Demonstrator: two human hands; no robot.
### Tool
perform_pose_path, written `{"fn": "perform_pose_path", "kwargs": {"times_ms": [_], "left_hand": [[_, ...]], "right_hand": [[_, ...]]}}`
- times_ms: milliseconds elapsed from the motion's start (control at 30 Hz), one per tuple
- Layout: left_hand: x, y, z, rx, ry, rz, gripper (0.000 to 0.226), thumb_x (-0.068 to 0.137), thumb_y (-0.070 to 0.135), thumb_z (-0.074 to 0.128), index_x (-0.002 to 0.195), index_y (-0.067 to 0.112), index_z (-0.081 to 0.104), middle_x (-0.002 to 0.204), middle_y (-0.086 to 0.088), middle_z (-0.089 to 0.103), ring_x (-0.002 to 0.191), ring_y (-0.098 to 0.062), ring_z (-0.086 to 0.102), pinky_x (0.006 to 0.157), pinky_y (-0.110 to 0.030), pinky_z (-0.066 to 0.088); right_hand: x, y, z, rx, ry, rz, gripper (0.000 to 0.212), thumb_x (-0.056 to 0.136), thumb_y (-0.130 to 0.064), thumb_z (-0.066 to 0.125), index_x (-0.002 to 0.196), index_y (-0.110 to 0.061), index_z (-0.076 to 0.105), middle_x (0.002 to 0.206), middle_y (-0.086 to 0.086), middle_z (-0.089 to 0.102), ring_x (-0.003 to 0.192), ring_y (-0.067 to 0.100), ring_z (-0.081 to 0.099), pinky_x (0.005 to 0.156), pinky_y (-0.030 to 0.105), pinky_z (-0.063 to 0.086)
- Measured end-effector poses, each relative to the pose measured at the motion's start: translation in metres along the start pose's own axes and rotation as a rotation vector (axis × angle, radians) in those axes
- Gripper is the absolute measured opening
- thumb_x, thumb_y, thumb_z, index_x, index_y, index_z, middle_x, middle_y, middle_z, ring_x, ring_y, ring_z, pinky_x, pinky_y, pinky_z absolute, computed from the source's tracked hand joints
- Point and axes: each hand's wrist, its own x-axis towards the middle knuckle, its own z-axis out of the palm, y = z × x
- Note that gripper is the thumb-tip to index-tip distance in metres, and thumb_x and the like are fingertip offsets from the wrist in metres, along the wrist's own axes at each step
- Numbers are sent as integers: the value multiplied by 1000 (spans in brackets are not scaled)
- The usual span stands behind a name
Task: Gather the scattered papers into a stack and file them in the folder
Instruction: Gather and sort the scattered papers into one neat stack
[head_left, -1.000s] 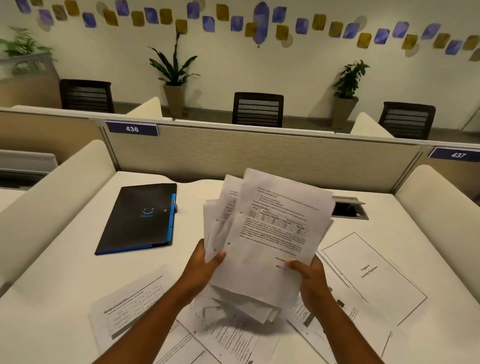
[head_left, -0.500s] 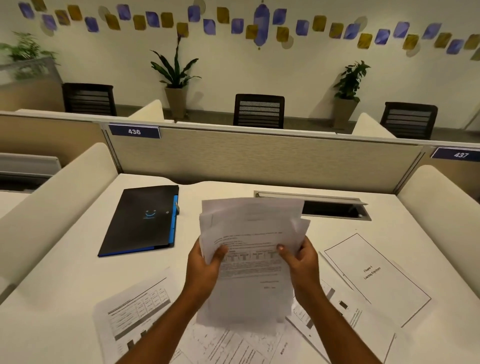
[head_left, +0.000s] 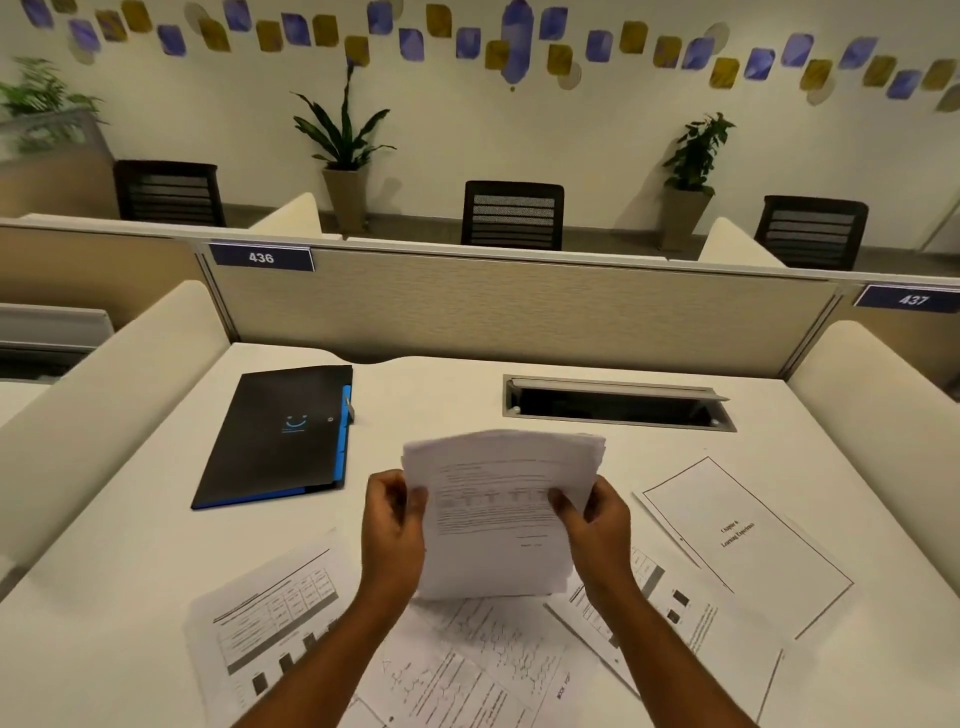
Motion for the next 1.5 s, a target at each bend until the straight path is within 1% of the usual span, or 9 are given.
{"fn": "perform_pose_path", "kwargs": {"times_ms": [133,333,633,767,900,1133,1267,1400,1500], "left_hand": [[-14,18,27,-39,-116,44,25,97,23,48,108,45,45,106,5,62,95,-11,68,66,-28,59],[-8,17,24,-32,-56,92,22,97,27,48,109,44,40,109,4,57,97,-18,65,70,-35,61],[-6,6,10,33,-275,8,24,97,30,48,113,45,41,112,3,58,103,-18,65,73,-34,61],[2,5,3,77,-50,23,15,100,26,44,107,38,43,105,5,62,94,-18,68,71,-35,61],[-5,-1,0,124,-134,4,20,99,23,45,113,37,40,109,5,60,96,-18,66,71,-34,61],[-13,-3,4,85,-213,34,20,98,21,48,111,36,44,107,2,61,97,-15,66,72,-31,60],[-7,0,1,1,-7,13,14,97,24,50,110,30,47,106,4,63,95,-18,67,71,-34,61],[-19,4,12,27,-140,29,22,92,30,52,112,38,45,108,6,61,97,-15,66,68,-26,59],[-11,-2,7,-13,-3,6,17,95,29,52,109,38,45,107,5,62,96,-17,67,71,-34,61]], "right_hand": [[-13,-5,21,31,-63,-19,16,92,-21,72,98,-30,61,98,9,69,91,33,71,71,52,64],[-14,-10,17,176,-33,6,49,81,-31,79,124,-22,59,106,4,71,95,24,73,68,41,64],[-6,-5,13,31,-110,26,29,77,-19,84,101,-25,69,95,3,77,89,25,75,67,39,65],[-7,-3,10,152,-26,54,31,77,-17,84,104,-19,68,95,5,76,86,27,75,69,46,65],[-15,5,13,79,-152,86,29,77,-18,85,103,-16,71,97,9,77,89,33,74,74,55,63],[-17,2,20,26,-159,64,16,80,-14,84,90,-16,72,87,7,77,83,30,74,69,44,64],[-9,-1,16,93,-2,92,22,81,-20,83,99,-19,71,89,2,77,83,25,74,68,40,64],[-15,5,24,-23,-95,124,27,82,-20,83,105,-17,71,91,4,77,88,26,76,66,34,64],[-12,0,19,51,4,98,24,82,-21,83,103,-18,71,90,3,78,82,22,75,65,35,63]]}}
